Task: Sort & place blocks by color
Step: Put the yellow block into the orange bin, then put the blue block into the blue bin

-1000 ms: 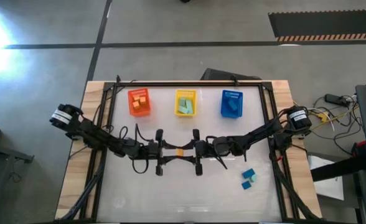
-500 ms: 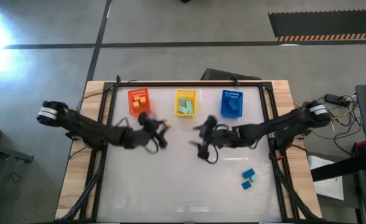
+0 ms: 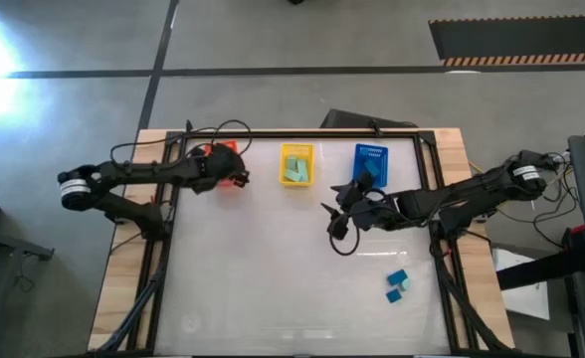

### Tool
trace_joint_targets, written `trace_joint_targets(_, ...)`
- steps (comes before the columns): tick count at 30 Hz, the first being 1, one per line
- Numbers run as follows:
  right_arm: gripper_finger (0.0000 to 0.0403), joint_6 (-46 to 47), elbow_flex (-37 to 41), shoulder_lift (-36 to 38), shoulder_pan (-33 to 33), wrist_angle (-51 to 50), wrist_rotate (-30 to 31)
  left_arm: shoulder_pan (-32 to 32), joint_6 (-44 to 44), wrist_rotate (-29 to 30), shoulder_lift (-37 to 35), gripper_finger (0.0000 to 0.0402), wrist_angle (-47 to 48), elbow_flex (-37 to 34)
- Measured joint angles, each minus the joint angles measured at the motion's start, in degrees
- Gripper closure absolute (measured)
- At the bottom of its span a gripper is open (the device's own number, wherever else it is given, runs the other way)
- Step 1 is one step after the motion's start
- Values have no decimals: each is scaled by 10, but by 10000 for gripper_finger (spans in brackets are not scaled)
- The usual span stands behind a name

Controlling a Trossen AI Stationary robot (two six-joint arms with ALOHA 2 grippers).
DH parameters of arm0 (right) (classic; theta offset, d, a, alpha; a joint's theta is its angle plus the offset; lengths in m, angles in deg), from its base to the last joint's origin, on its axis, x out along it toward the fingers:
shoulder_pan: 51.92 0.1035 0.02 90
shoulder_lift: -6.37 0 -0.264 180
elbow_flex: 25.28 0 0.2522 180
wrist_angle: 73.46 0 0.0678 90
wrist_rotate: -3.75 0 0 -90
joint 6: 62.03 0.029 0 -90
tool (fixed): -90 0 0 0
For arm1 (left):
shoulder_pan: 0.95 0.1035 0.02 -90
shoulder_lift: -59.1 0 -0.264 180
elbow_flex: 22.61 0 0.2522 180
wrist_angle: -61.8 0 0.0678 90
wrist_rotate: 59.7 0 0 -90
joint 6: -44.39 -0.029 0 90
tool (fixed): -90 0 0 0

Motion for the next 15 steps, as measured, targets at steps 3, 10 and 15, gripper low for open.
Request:
trace_joint_targets(3,162,3,7,-10,0,-5,0,26,-15,-7,19,285,1,1)
trace_joint_targets(10,161,19,6,-28,0,-1,-2,36,-32,-10,31,210,-2,2)
trace_joint_targets(15,165,39,6,-30,4,-2,-31,30,-33,-9,23,188,0,5)
